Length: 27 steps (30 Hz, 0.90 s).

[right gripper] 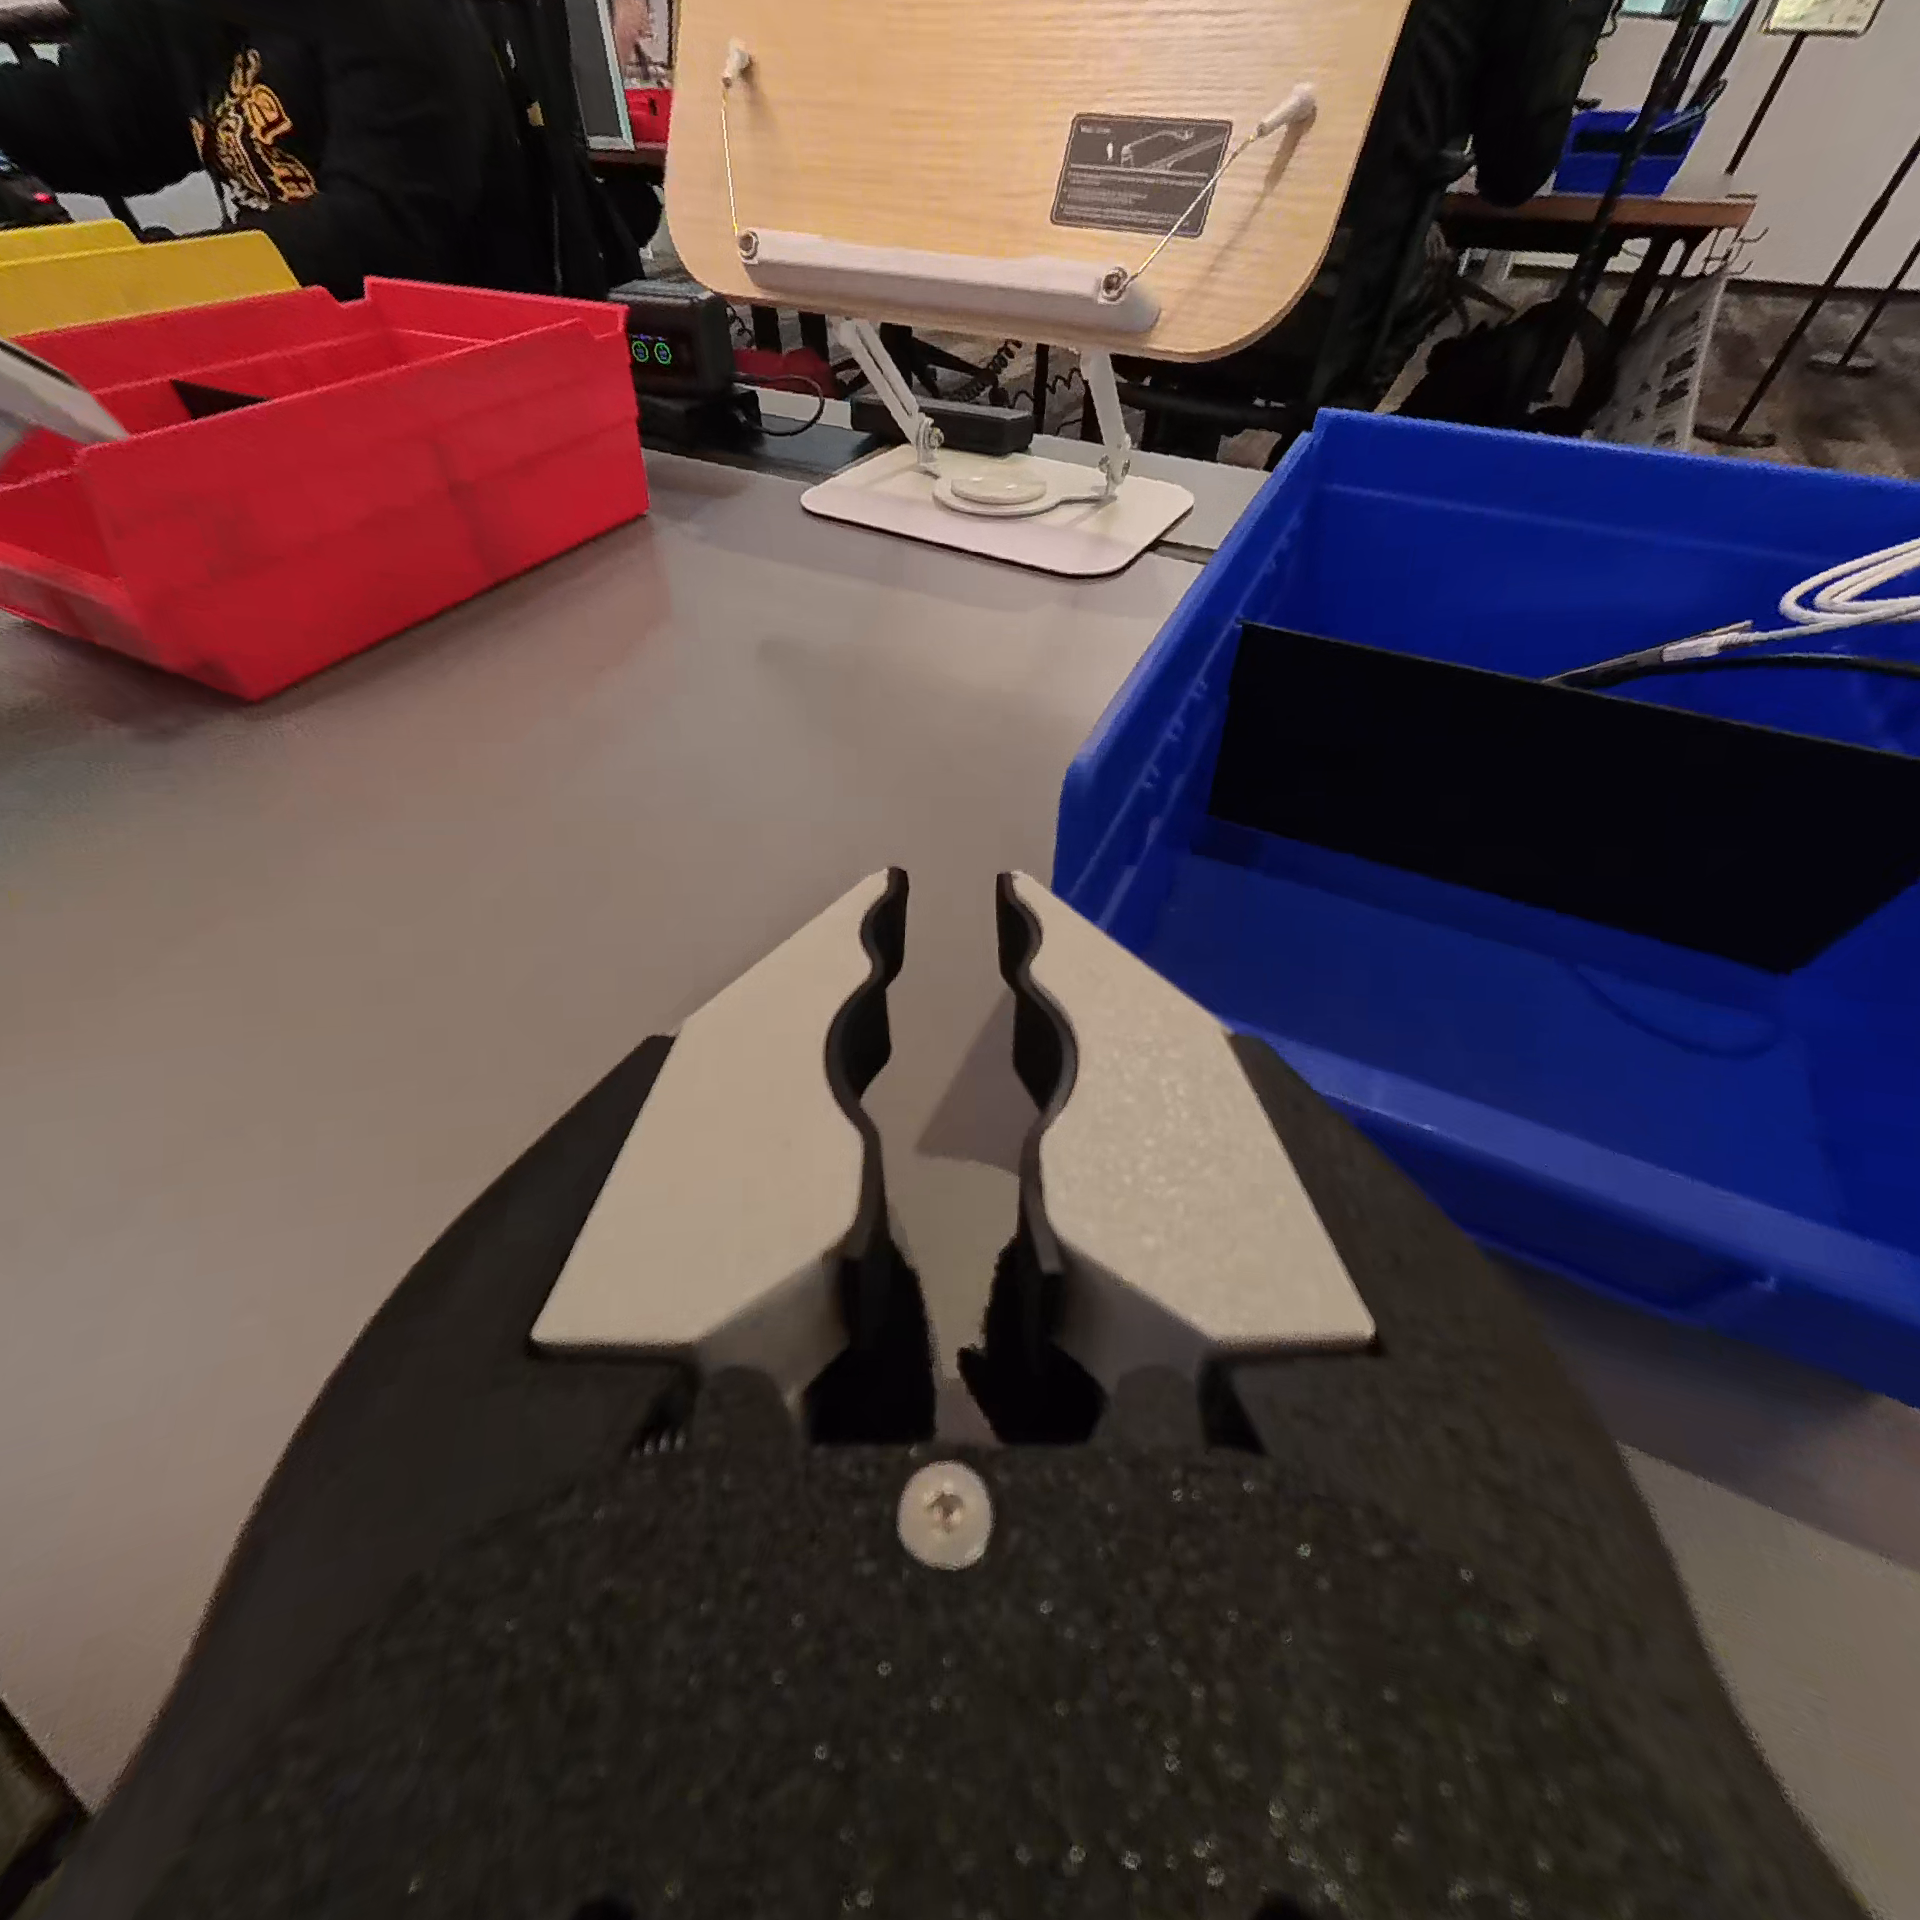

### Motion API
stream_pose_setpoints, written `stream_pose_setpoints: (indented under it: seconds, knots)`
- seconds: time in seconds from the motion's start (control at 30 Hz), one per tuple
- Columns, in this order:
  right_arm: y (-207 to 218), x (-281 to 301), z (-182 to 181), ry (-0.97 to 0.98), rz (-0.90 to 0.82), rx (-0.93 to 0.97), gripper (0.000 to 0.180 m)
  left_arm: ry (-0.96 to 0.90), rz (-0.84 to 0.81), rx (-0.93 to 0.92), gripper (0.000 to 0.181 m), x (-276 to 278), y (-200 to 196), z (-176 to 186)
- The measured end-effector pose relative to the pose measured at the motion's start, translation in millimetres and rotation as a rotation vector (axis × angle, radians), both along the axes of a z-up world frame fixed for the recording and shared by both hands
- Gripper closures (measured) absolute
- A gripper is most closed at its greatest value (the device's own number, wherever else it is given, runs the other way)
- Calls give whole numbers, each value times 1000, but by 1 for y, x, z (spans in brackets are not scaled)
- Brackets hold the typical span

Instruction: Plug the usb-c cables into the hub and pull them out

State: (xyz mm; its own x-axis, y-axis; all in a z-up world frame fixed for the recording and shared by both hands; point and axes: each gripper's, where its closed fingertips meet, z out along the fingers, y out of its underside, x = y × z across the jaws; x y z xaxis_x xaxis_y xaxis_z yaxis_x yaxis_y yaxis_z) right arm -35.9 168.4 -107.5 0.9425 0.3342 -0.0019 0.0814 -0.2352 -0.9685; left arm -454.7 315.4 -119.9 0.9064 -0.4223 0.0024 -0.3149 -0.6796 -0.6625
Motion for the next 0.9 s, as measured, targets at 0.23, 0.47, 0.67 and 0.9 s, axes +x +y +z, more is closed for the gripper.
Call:
stream_pose_setpoints:
  seconds: [0.23,0.47,0.67,0.9]
  knots:
    - [0,2,-3,13,-2,-19,163,-52,116,-309,157,-26,52,-53]
    - [-3,2,-1,14,-5,-12,164,88,34,-75,177,-35,40,-2]
    - [-4,-19,0,-29,56,4,164,-28,-80,292,177,3,-3,112]
    - [-14,-101,9,37,344,11,150,-414,-354,374,177,132,-98,155]
